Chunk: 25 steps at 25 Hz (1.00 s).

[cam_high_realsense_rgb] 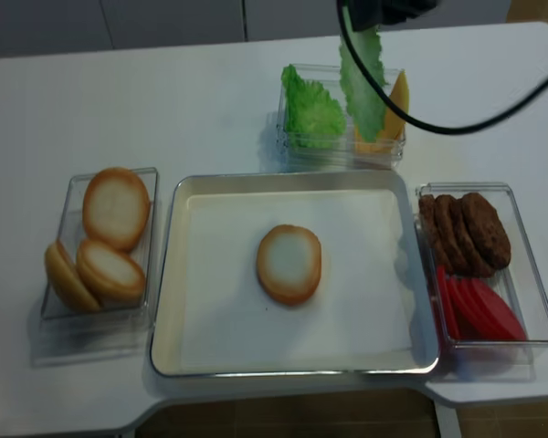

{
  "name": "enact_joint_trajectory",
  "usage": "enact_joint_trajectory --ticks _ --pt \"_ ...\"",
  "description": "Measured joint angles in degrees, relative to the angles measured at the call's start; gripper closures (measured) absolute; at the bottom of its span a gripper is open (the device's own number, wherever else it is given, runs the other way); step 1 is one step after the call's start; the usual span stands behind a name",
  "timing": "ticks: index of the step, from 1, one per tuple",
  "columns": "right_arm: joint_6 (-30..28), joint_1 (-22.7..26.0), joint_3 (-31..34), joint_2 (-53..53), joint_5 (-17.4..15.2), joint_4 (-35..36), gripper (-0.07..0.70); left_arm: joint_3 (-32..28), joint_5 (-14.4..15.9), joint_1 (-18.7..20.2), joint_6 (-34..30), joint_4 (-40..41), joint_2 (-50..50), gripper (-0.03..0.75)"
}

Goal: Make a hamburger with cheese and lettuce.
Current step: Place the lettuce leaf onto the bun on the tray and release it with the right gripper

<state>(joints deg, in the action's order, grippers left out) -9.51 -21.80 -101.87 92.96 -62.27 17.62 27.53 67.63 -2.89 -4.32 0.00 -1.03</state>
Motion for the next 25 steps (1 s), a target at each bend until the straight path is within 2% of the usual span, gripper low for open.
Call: enact_joint_trajectory --ticks 6,10,12,15,17,19,25 --pt "0.1 0.0 13.5 -6.9 2.5 0.3 0.595 0.0 0.0 0.0 0.0 0.0 0.0 0.248" --pt "-0.9 0.0 21.5 -9.0 5.2 3.4 0.595 0.0 0.0 0.0 0.0 0.0 0.0 0.248" --pt "-2.2 0.0 24.4 -9.1 7.6 5.5 0.595 0.0 0.0 0.0 0.0 0.0 0.0 0.248" --pt "-3.3 0.0 28.6 -9.1 13.2 7.5 0.595 0.0 0.0 0.0 0.0 0.0 0.0 0.248" --pt "-3.6 0.0 30.5 -9.1 17.0 7.9 0.595 0.0 0.0 0.0 0.0 0.0 0.0 0.248" --pt "-3.7 0.0 31.3 -8.7 19.0 8.4 0.596 0.0 0.0 0.0 0.0 0.0 0.0 0.248" --pt "-6.4 0.0 31.4 -4.4 22.3 11.9 0.596 0.0 0.0 0.0 0.0 0.0 0.0 0.248"
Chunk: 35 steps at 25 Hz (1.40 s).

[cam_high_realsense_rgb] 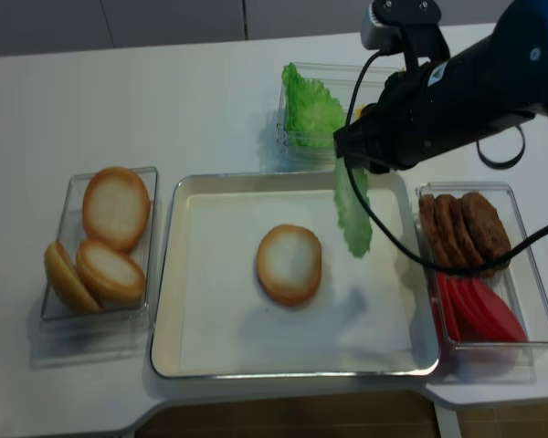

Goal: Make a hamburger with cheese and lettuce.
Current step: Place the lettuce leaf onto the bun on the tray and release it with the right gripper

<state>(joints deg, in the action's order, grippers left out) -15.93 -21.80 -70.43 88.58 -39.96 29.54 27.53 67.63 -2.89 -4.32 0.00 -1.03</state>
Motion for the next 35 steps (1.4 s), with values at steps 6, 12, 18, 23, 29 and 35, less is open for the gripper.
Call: enact_joint_trajectory --ticks 6,12,18,23,29,35 --pt "-1.1 0.0 0.0 2.9 2.5 0.4 0.596 0.0 0.0 0.0 0.0 0.0 0.0 0.248" --pt "-2.2 0.0 0.0 5.4 3.1 1.9 0.596 0.0 0.0 0.0 0.0 0.0 0.0 0.248" --pt "-5.7 -0.2 0.0 7.3 4.0 6.7 0.596 0.0 0.0 0.0 0.0 0.0 0.0 0.248" --pt "-6.2 -2.5 0.0 9.1 5.1 8.5 0.596 0.0 0.0 0.0 0.0 0.0 0.0 0.248" --pt "-6.2 -6.0 0.0 10.4 5.7 10.1 0.596 0.0 0.0 0.0 0.0 0.0 0.0 0.248" --pt "-6.3 -7.5 0.0 11.7 6.3 13.9 0.596 0.0 0.0 0.0 0.0 0.0 0.0 0.248"
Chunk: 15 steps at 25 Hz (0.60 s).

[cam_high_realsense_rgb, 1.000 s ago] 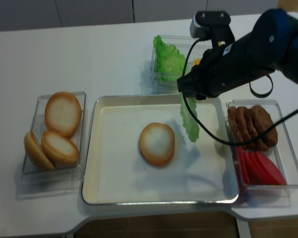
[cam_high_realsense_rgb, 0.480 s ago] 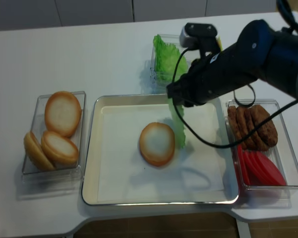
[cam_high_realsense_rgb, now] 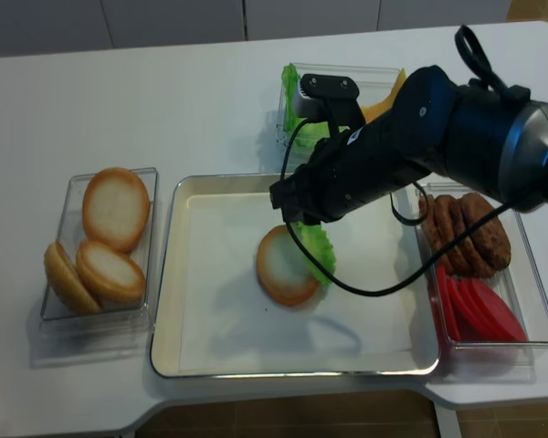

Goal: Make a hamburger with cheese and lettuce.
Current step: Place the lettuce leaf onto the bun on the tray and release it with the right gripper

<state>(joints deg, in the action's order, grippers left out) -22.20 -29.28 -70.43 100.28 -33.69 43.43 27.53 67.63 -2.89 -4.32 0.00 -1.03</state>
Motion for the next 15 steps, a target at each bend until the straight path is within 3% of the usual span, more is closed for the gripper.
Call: enact_joint_trajectory --ticks 15 --pt "-2.9 -0.4 0.0 3.4 0.4 8.2 0.596 0.0 0.0 0.0 0.0 0.0 0.0 0.248"
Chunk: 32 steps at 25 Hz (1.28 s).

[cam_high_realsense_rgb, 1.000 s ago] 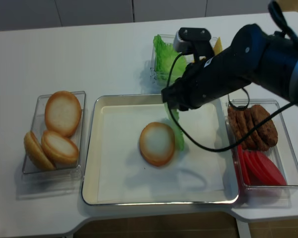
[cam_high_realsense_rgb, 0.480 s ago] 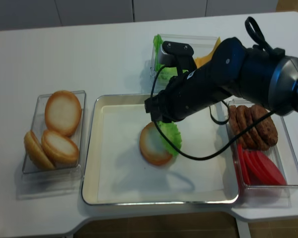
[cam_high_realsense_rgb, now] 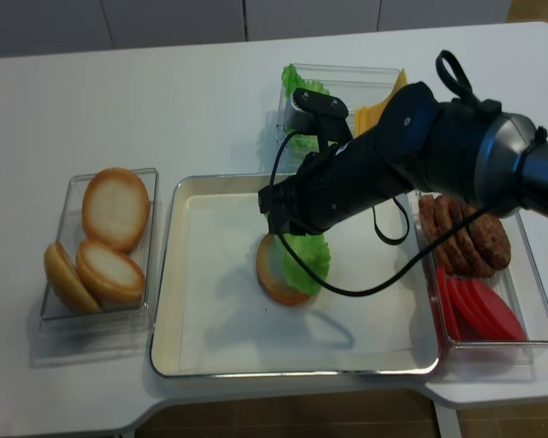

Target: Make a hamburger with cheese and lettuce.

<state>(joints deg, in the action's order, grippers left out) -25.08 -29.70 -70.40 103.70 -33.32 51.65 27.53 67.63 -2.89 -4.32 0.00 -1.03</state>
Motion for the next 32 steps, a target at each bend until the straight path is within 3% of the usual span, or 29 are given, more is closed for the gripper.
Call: enact_joint_trajectory --ticks 10,21,32 --pt "-0.1 0.0 0.0 0.2 0.0 1.1 0.578 0.0 0.0 0.0 0.0 0.0 0.0 0.248" --pt "-0.1 0.0 0.0 0.2 -1.6 1.2 0.317 0.0 0.0 0.0 0.0 0.0 0.0 0.248" --pt "1.0 0.0 0.0 -2.9 -2.5 -0.8 0.299 0.0 0.0 0.0 0.0 0.0 0.0 0.248"
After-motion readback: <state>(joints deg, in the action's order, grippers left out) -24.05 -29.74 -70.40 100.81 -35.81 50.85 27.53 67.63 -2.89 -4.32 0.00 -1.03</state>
